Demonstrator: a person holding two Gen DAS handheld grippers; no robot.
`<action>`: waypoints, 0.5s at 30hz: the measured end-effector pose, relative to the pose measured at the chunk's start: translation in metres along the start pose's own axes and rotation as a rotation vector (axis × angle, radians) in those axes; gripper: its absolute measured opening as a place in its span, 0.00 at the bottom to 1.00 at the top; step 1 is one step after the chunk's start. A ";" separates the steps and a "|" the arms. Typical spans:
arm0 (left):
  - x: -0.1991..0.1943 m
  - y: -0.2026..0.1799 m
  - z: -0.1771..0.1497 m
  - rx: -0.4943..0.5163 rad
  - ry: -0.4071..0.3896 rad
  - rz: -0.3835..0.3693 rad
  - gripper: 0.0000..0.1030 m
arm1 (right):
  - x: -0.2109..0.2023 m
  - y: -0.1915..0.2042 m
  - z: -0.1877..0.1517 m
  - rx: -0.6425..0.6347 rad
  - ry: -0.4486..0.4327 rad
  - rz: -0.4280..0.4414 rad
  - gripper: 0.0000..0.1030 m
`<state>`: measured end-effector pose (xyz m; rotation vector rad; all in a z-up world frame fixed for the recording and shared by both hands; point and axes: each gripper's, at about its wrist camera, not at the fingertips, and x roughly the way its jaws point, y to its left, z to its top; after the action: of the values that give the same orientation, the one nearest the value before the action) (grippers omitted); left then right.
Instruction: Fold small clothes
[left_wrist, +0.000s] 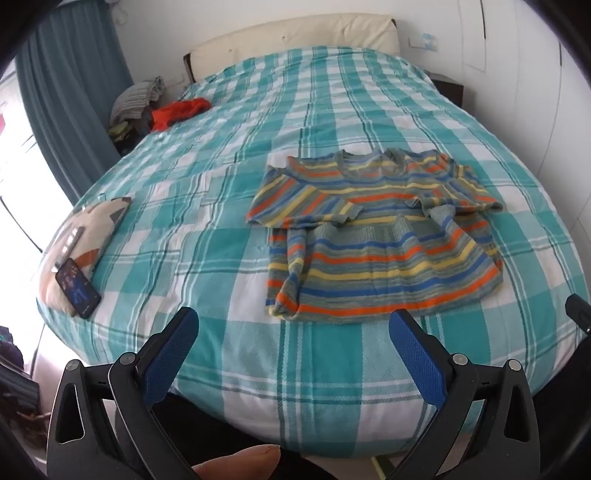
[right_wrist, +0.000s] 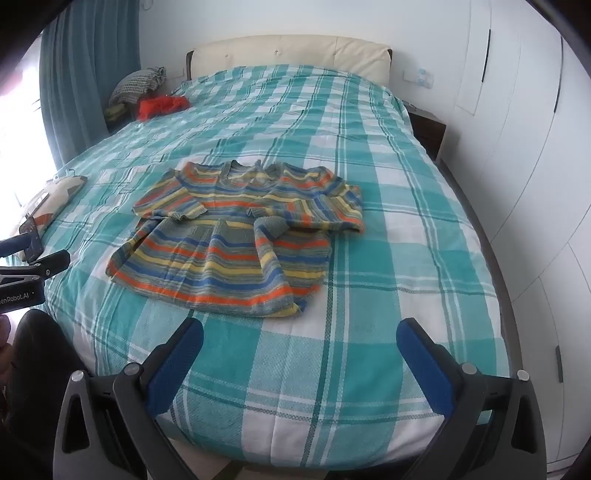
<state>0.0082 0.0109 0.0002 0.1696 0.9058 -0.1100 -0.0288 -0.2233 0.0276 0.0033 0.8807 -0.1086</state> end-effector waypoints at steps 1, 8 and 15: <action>-0.001 0.013 0.002 -0.008 -0.012 -0.004 1.00 | 0.000 0.000 0.000 -0.004 -0.004 -0.006 1.00; -0.012 -0.019 -0.003 0.058 -0.030 0.073 1.00 | 0.001 0.016 -0.002 -0.027 0.002 -0.008 1.00; -0.006 -0.021 -0.009 0.059 0.006 0.070 1.00 | 0.004 0.020 0.001 -0.034 0.029 0.005 1.00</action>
<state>-0.0058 -0.0081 -0.0027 0.2564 0.9020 -0.0717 -0.0230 -0.2040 0.0242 -0.0243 0.9109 -0.0889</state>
